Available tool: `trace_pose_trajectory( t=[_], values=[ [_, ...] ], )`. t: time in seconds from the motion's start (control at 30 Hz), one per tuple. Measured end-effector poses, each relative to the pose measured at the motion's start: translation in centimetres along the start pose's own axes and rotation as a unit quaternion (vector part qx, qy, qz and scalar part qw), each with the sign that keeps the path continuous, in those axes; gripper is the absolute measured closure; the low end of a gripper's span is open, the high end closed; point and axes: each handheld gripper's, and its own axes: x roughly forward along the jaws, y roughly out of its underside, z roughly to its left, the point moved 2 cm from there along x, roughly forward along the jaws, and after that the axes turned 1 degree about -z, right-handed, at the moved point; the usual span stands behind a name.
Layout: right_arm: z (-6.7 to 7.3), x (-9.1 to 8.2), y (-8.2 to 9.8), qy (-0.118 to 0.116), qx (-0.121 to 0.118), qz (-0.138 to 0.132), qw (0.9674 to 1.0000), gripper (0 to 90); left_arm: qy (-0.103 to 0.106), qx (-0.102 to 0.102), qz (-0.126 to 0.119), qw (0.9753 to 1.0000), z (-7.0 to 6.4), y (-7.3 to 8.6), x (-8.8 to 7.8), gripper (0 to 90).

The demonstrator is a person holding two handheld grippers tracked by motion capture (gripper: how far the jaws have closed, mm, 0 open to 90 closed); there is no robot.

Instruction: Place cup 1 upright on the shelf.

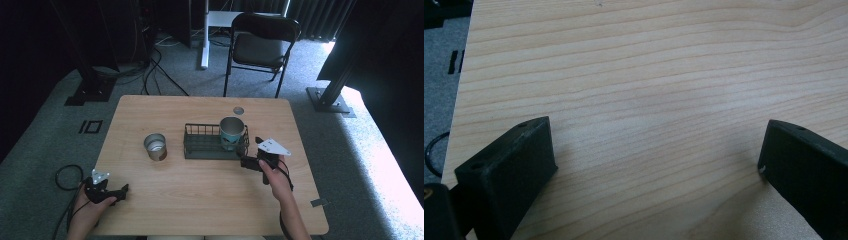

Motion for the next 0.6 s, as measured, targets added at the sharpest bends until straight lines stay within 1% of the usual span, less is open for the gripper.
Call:
trace_pose_trajectory(
  t=[0.07, 0.17, 0.23, 0.37, 0.53, 0.6],
  values=[
    [-0.1, -0.2, 0.2, 0.003, 0.002, 0.001, 1.0000, 11.5, 0.000, 0.000, 0.000, 1.0000, 0.0, 0.0, 0.0, 2.3],
    [-0.3, -0.5, 0.6, 0.002, 0.006, 0.000, 1.0000, 11.5, 0.000, 0.000, 0.000, 1.0000, 0.0, 0.0, 0.0, 2.3],
    [-0.5, -0.8, 0.7, -0.001, 0.013, -0.002, 0.9999, 11.5, 0.000, 0.000, 0.000, 1.0000, 0.0, 0.0, 0.0, 2.3],
    [-0.7, -1.3, 1.2, -0.006, 0.010, -0.001, 0.9999, 11.5, 0.000, 0.000, 0.000, 1.0000, 0.0, 0.0, 0.0, 2.3],
    [-0.9, -1.9, 1.9, -0.020, -0.001, 0.010, 0.9997, 11.5, 0.000, 0.000, 0.000, 1.0000, 0.0, 0.0, 0.0, 2.3],
    [-1.1, -2.2, 2.3, -0.027, 0.002, 0.013, 0.9995, 11.5, 0.000, 0.000, 0.000, 1.0000, 0.0, 0.0, 0.0, 2.3]
  ],
)
